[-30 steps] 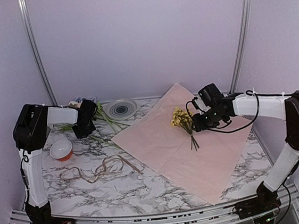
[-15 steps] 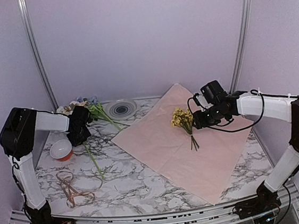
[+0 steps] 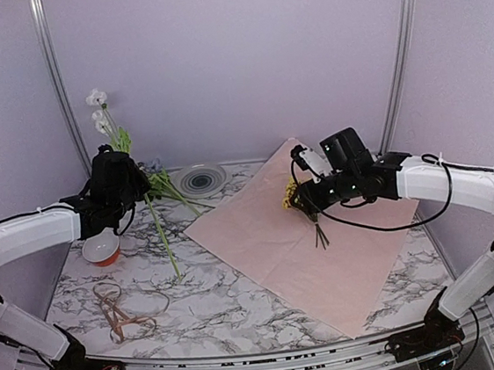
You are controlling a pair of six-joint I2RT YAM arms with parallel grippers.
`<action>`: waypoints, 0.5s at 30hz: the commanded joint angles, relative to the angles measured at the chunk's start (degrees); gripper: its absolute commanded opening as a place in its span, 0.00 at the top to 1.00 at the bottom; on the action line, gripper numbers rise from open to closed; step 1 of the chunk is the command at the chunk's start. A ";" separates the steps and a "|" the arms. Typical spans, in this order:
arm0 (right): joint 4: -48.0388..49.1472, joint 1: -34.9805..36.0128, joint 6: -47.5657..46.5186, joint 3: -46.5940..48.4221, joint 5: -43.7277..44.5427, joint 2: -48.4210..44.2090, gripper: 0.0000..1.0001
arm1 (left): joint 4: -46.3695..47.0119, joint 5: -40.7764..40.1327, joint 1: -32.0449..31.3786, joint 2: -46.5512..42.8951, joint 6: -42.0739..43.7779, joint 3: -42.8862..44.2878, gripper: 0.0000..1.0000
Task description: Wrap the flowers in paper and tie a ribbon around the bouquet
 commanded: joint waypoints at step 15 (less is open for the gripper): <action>30.09 12.75 -2.88 12.55 -33.37 10.20 0.30 | 36.57 11.70 -22.18 -5.41 11.29 -3.08 1.00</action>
